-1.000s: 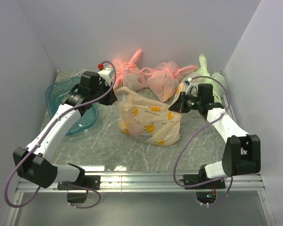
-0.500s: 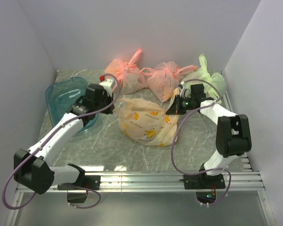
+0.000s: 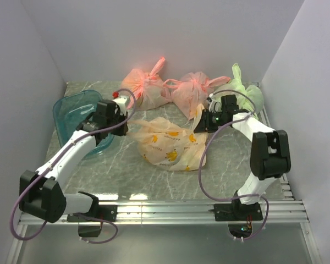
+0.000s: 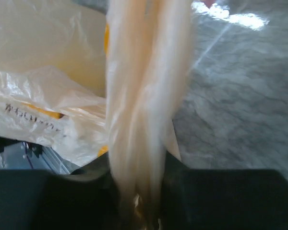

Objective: Place the fake fruits into the plastic bag and tie a complex knot

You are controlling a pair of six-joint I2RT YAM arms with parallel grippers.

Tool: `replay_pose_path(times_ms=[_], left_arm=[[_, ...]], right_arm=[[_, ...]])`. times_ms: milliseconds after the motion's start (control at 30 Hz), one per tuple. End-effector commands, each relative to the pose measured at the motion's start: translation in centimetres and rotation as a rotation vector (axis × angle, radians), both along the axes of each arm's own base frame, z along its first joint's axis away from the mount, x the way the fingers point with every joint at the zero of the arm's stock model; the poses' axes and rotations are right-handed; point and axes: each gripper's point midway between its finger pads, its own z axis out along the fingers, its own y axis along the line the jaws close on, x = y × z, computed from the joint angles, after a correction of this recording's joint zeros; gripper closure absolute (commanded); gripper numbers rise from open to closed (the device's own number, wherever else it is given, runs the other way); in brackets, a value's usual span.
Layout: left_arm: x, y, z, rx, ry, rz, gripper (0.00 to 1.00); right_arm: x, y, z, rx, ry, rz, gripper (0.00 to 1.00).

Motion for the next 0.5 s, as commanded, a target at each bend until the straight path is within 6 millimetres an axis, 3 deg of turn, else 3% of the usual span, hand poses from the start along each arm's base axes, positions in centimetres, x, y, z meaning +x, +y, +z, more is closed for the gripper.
replay_pose_path(times_ms=[0,67,167,200,267,300,400,433,467], left_arm=[[0.3,-1.0,8.2,-0.034,-0.154,-0.079,1.00],[0.2,-2.7,10.5,-0.058,-0.180,-0.122,1.00],[-0.1,-4.4,11.1,-0.088,-0.150,-0.160,1.00],[-0.2,-4.8,11.0,-0.103,-0.134,-0.167,1.00],[-0.4,-5.4,11.1,-0.120,-0.128,-0.174,1.00],[-0.5,-5.5,11.3,-0.125,-0.131,-0.176,1.00],[-0.8,-6.2,11.6,-0.150,-0.131,-0.201,1.00],[-0.9,-6.3,11.6,-0.155,-0.130,-0.205,1.00],[-0.9,-6.5,11.6,-0.155,-0.130,-0.212,1.00]], right_arm=[[1.6,-3.0,7.4,-0.091,-0.291,-0.027,0.58],[1.0,-3.1,10.2,-0.095,-0.400,-0.012,0.47],[0.2,-3.5,16.3,-0.116,-0.636,-0.017,0.37],[-0.2,-3.8,19.5,-0.123,-0.767,-0.028,0.35],[-0.8,-3.6,22.3,-0.131,-0.896,-0.026,0.22],[-1.5,-2.4,24.4,-0.128,-1.003,0.020,0.21],[-2.6,0.9,25.7,-0.132,-1.113,0.143,0.17],[-3.7,3.7,25.7,-0.097,-1.135,0.226,0.16],[-4.0,5.0,25.4,-0.079,-1.146,0.272,0.16]])
